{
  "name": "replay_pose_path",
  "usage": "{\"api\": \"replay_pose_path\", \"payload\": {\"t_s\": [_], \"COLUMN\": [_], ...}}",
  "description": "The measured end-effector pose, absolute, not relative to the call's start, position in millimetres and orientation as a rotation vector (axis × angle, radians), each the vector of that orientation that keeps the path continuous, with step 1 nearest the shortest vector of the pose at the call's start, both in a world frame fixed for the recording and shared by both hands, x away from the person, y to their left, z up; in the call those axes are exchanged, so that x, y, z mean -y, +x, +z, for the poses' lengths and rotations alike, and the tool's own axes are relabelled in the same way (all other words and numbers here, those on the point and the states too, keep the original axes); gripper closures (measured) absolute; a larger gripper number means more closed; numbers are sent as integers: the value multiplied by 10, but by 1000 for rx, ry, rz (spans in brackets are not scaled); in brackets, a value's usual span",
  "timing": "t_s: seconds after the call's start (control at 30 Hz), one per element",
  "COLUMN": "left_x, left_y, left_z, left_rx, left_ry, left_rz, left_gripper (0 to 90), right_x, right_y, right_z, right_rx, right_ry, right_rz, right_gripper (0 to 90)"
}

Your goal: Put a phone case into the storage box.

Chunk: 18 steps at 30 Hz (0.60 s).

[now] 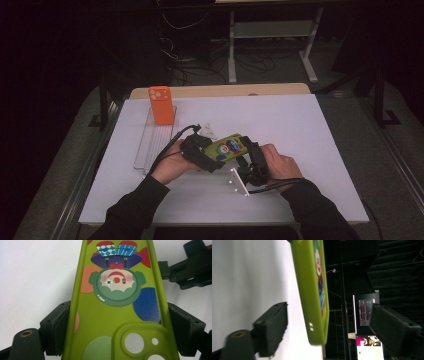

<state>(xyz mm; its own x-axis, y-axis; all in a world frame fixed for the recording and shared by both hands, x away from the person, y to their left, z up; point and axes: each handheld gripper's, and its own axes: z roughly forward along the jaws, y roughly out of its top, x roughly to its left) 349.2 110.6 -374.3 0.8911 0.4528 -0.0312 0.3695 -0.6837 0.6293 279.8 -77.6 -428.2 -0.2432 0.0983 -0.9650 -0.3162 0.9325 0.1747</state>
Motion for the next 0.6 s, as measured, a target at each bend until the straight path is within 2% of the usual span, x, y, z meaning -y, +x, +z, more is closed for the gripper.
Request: {"api": "replay_pose_path", "payload": {"t_s": [0.27, 0.4, 0.5, 0.6], "left_x": [-1113, -1107, -1103, -1096], "left_y": [3500, 3497, 3495, 3491], "left_z": [-3745, -3740, -3743, -3753], "left_rx": [-597, -580, -585, -595], "left_ry": [2393, 2409, 2396, 2376], "left_rz": [170, 166, 159, 158], "left_gripper": [159, 159, 159, 157], "right_x": [709, 687, 676, 666], "right_y": [2760, 2742, 2728, 2722], "right_z": [-4327, -4356, -4361, -4377], "right_rx": [-1811, -1799, -1797, -1768], "right_ry": [-221, -229, -249, -258], "right_rz": [354, 340, 330, 320], "right_gripper": [532, 623, 736, 752]}}
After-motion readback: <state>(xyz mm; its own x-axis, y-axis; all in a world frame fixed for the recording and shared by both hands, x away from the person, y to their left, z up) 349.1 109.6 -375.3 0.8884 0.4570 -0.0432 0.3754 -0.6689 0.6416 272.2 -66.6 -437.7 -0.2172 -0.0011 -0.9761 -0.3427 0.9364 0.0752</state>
